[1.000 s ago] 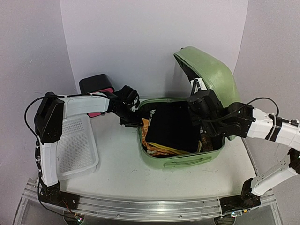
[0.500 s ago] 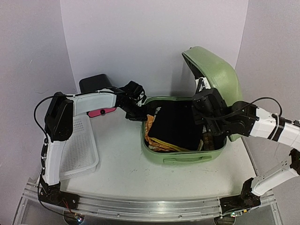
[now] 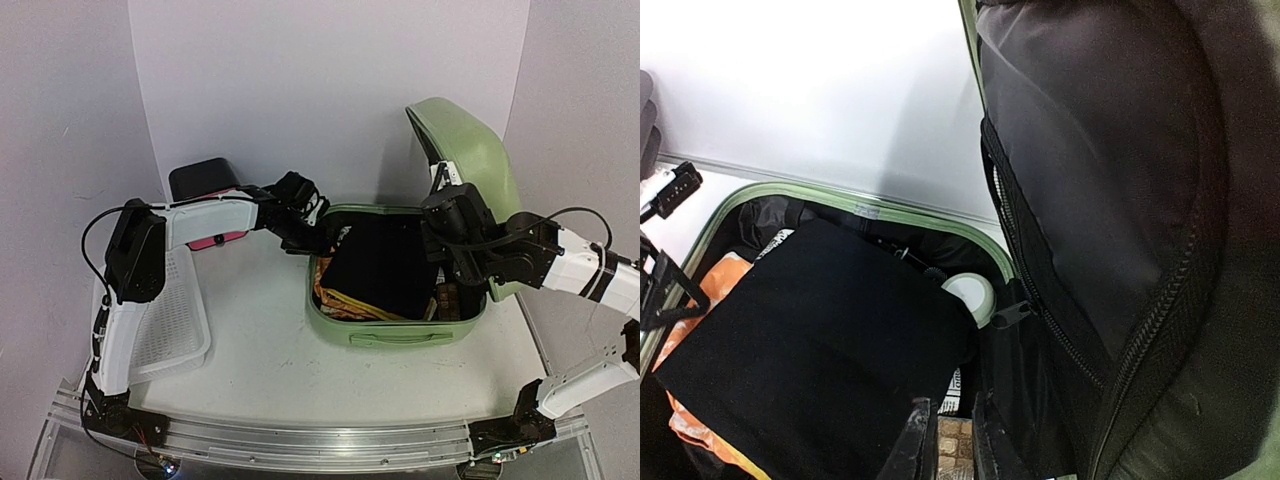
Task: Open, take out, and arrange the luggage
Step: Open the luggage at the center of the board.
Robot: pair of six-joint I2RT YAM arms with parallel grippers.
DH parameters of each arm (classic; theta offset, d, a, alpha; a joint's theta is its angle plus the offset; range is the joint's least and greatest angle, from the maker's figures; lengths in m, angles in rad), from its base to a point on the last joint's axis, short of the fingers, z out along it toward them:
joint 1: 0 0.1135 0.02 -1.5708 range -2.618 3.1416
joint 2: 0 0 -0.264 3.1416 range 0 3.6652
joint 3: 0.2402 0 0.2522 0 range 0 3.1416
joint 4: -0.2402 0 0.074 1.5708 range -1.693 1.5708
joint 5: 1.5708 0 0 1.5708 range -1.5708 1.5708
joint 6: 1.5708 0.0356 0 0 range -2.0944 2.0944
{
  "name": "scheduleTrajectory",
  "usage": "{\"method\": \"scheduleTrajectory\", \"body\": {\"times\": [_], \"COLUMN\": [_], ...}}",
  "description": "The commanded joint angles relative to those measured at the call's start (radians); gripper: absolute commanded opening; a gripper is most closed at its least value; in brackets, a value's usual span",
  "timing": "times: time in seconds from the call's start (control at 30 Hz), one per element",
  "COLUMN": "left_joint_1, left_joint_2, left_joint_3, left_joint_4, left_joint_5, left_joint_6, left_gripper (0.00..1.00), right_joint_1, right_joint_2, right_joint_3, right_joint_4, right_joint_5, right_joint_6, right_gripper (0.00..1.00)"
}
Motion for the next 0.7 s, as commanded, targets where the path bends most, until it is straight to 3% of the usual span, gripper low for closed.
{"method": "scheduleTrajectory", "body": {"times": [0.0, 0.17, 0.67], "left_joint_1": [-0.039, -0.035, -0.062], "left_joint_2": [-0.050, 0.028, 0.127], "left_joint_3": [0.019, 0.110, 0.221], "left_joint_4": [0.084, 0.061, 0.063], "left_joint_5": [0.087, 0.165, 0.201], "left_joint_6": [0.075, 0.048, -0.022], "left_gripper": [0.73, 0.62, 0.56], "right_joint_1": [-0.018, -0.023, -0.064], "right_joint_2": [-0.029, -0.029, -0.069], "right_joint_3": [0.024, 0.020, 0.008], "right_joint_4": [-0.017, -0.018, -0.042], "right_joint_5": [0.054, 0.038, 0.051], "right_joint_6": [0.030, 0.035, 0.037], "right_gripper": [0.13, 0.13, 0.13]}}
